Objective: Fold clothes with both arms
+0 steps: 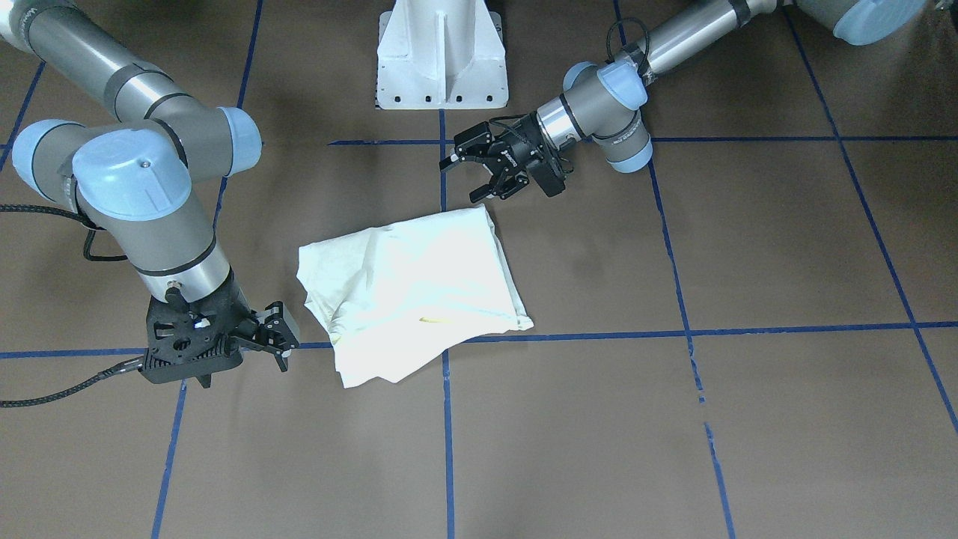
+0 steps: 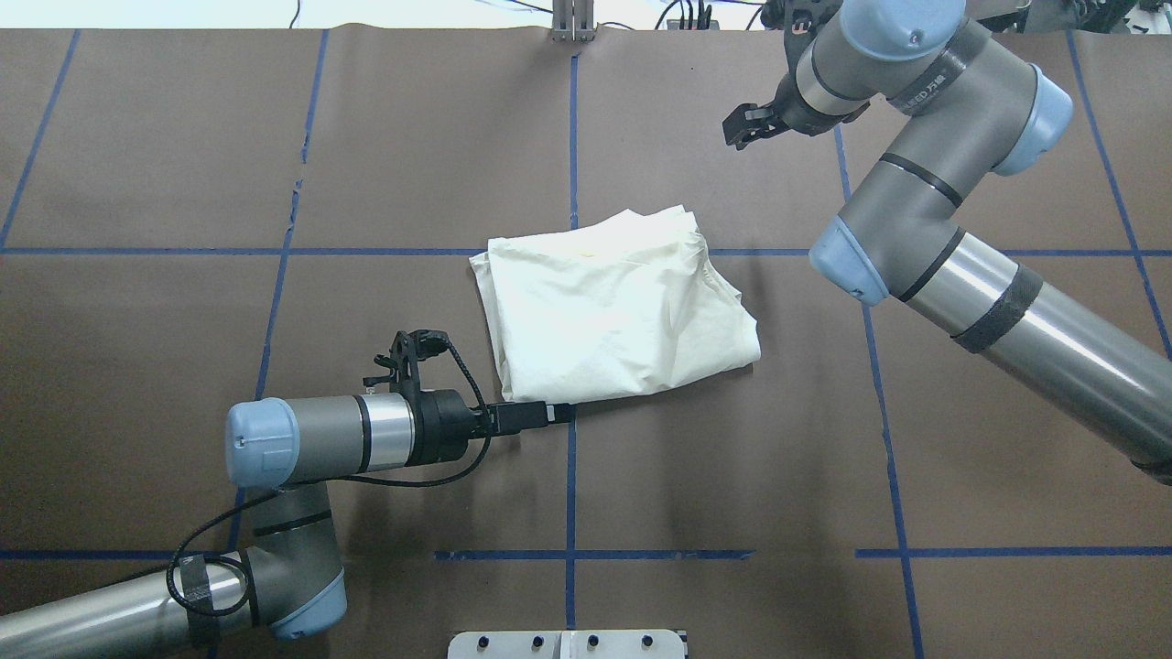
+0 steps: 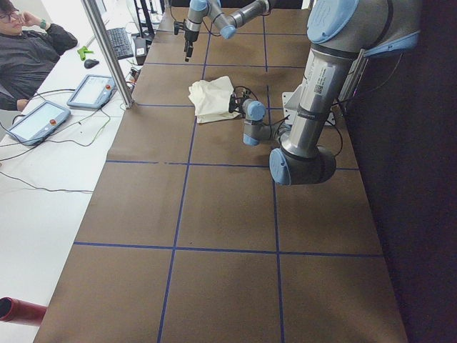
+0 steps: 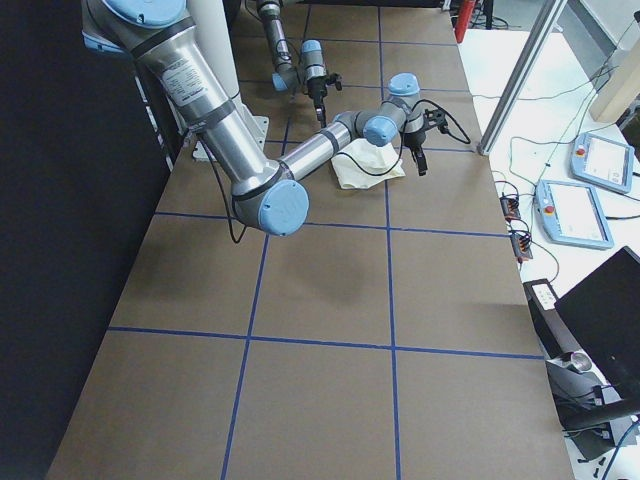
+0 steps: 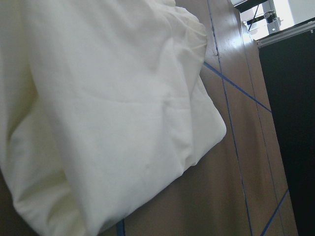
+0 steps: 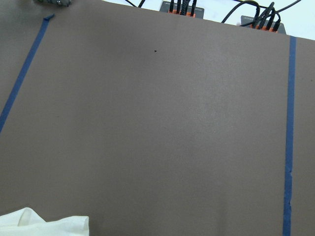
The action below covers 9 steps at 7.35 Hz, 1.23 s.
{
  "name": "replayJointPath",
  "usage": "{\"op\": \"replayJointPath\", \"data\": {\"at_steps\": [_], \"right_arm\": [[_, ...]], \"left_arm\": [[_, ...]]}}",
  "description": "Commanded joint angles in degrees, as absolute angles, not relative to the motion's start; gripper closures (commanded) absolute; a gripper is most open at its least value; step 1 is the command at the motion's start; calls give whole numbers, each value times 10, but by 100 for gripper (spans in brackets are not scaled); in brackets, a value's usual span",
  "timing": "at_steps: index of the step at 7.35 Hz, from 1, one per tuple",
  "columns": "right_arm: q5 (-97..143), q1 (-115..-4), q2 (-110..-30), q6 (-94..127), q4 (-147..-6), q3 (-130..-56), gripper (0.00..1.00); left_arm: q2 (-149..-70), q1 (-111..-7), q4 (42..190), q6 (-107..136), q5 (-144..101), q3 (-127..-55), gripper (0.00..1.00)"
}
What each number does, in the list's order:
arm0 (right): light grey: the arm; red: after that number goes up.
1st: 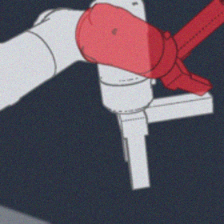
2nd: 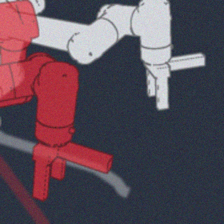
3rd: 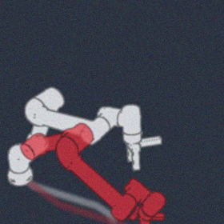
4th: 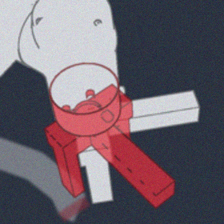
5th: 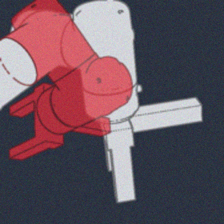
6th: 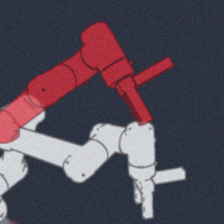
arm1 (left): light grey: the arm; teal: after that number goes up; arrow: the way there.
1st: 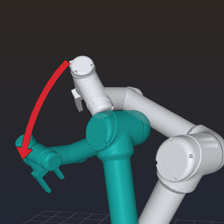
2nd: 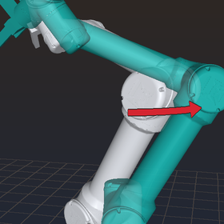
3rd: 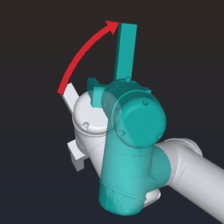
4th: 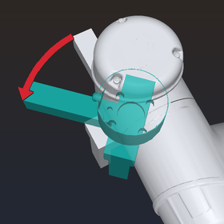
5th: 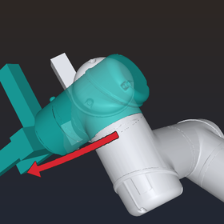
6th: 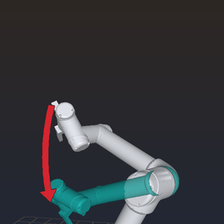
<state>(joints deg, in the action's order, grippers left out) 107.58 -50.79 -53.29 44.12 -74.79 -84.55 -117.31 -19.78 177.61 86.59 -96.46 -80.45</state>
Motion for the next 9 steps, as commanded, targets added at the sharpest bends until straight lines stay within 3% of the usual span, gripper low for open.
{"op": "replayJointPath", "data": {"at_steps": [1,9], "right_arm": [[1076,-508,-533,441,-748,-846,0],[1076,-508,-533,441,-748,-845,0]], "left_arm": [[-1172,-198,1777,924,-964,-843,0],[-1172,-199,1772,1021,-889,-768,0]]}}
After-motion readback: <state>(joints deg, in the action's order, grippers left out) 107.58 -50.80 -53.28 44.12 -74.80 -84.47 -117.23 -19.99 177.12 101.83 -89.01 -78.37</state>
